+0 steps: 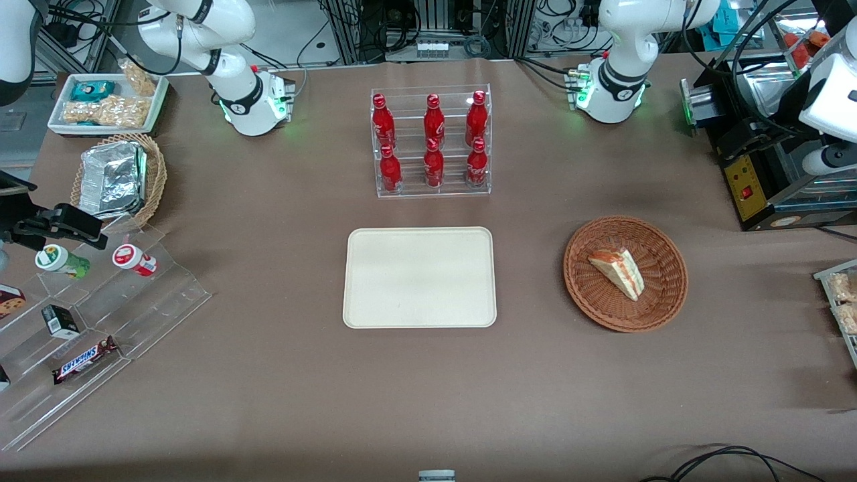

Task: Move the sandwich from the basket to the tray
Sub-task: 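Move the left gripper from rest toward the wicker basket with the sandwich, then lower the open left gripper over the sandwich and close on it, then lift the sandwich out of the basket and carry it toward the tray, then lower the sandwich onto the cream tray and open the left gripper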

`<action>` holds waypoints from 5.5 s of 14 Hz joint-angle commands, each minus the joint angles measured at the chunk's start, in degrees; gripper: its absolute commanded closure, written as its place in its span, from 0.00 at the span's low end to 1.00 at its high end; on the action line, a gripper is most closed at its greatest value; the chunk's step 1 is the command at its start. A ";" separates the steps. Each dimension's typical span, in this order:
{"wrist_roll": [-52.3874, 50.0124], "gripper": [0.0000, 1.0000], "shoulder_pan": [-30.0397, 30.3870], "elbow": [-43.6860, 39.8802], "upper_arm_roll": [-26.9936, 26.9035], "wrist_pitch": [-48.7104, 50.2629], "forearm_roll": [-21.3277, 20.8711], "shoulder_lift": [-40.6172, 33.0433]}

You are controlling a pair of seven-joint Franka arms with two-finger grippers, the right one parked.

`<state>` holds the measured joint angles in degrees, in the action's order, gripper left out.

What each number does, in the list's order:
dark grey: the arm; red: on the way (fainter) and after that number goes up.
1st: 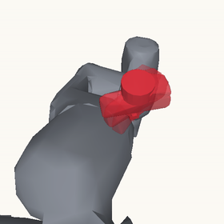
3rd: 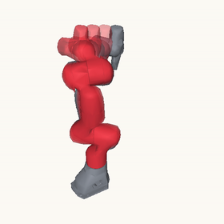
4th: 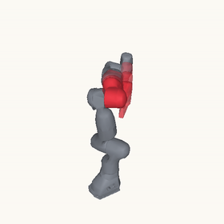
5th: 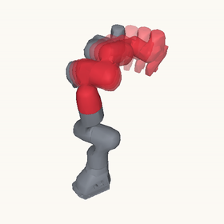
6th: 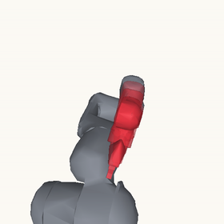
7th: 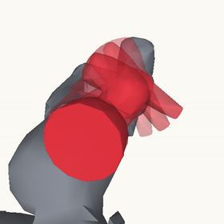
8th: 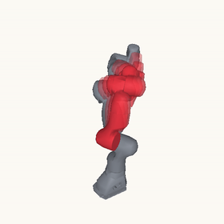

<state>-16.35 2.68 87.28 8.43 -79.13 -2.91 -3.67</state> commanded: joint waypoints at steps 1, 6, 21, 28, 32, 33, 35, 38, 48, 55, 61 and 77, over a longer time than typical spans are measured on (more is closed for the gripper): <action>0.89 0.00 0.66 -0.44 0.36 1.00 0.80 -0.72; 0.01 0.00 0.66 0.08 0.36 1.00 0.80 1.03; -33.64 0.00 0.04 25.11 0.36 -41.76 0.45 17.03; -37.08 0.00 0.04 36.38 0.36 -59.28 0.71 19.75; -38.84 0.00 -0.04 38.92 0.45 -64.55 0.71 20.81; -38.84 0.00 -0.13 39.63 0.53 -66.05 0.63 21.33; -39.10 0.00 -1.00 40.33 0.53 -67.47 0.63 22.04; -43.22 0.00 -3.11 40.69 0.53 -67.47 0.63 22.13; -41.24 0.95 -4.08 38.51 0.62 -58.89 0.01 13.53; -22.68 0.91 -15.75 28.40 6.77 -44.79 -0.08 15.62; -32.40 0.86 -31.92 -0.12 6.51 -34.18 -2.52 37.12; -44.38 0.00 -42.50 -23.47 2.39 -33.54 -9.92 57.11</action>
<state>-59.33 -38.78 65.95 12.27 -114.53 -11.63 53.34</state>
